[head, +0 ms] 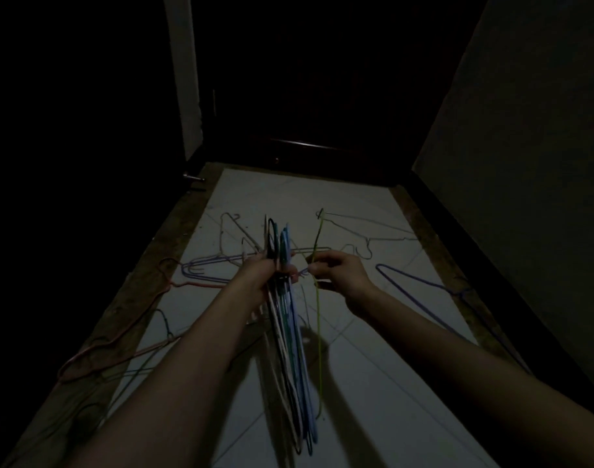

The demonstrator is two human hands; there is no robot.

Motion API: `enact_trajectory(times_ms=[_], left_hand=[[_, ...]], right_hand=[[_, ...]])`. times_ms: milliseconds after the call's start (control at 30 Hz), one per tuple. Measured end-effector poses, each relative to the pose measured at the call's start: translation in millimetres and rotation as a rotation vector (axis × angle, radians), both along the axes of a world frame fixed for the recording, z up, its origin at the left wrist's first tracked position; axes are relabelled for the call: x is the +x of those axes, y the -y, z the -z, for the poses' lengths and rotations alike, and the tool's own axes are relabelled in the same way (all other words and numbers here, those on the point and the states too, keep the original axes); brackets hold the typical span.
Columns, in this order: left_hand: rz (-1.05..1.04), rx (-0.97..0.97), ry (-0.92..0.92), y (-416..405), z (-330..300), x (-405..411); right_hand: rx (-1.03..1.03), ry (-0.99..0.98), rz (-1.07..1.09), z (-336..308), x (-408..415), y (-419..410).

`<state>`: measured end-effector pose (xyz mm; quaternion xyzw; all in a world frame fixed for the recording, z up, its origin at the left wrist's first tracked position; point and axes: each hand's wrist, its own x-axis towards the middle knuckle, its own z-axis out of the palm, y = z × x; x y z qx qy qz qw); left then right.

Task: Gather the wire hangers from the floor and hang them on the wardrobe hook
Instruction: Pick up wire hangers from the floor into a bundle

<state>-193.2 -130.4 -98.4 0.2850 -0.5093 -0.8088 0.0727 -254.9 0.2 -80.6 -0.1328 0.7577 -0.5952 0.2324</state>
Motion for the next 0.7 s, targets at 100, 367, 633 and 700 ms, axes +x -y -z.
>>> enact_trajectory(times_ms=[100, 367, 633, 700], left_hand=[[0.010, 0.049, -0.027, 5, -2, 3], [-0.083, -0.009, 0.000, 17, 5, 3], [-0.081, -0.029, 0.030, 21, 26, 9], [-0.101, -0.026, 0.023, 20, 30, 11]], right_hand=[[0.044, -0.011, 0.003, 1, 0, 18], [0.114, -0.099, -0.037, 5, -3, 51], [0.001, 0.044, 0.012, 39, 12, 52], [-0.035, 0.094, -0.048, 40, 15, 48]])
